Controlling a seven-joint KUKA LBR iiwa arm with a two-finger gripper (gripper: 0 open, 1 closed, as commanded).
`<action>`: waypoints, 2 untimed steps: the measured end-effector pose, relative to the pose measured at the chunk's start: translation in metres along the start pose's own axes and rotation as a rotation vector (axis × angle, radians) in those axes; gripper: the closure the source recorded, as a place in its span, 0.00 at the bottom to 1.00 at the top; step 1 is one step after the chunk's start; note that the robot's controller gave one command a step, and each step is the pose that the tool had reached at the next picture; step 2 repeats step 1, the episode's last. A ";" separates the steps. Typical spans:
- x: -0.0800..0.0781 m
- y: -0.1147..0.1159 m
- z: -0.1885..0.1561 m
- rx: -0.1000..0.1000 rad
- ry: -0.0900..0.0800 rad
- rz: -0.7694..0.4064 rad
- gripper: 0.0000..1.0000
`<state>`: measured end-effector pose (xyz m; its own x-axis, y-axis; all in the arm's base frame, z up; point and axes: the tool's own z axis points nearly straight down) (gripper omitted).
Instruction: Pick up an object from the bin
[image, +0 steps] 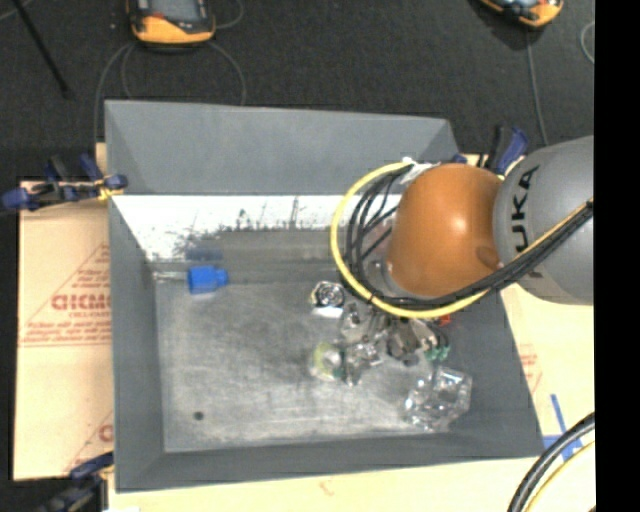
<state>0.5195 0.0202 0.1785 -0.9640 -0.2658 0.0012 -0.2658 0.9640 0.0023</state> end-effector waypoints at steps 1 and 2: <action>-0.017 -0.007 -0.144 0.008 -0.010 -0.322 1.00; -0.017 -0.007 -0.144 0.008 -0.010 -0.322 1.00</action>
Offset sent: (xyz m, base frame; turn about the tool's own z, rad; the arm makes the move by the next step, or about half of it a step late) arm 0.0165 -0.0016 0.1403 -0.3249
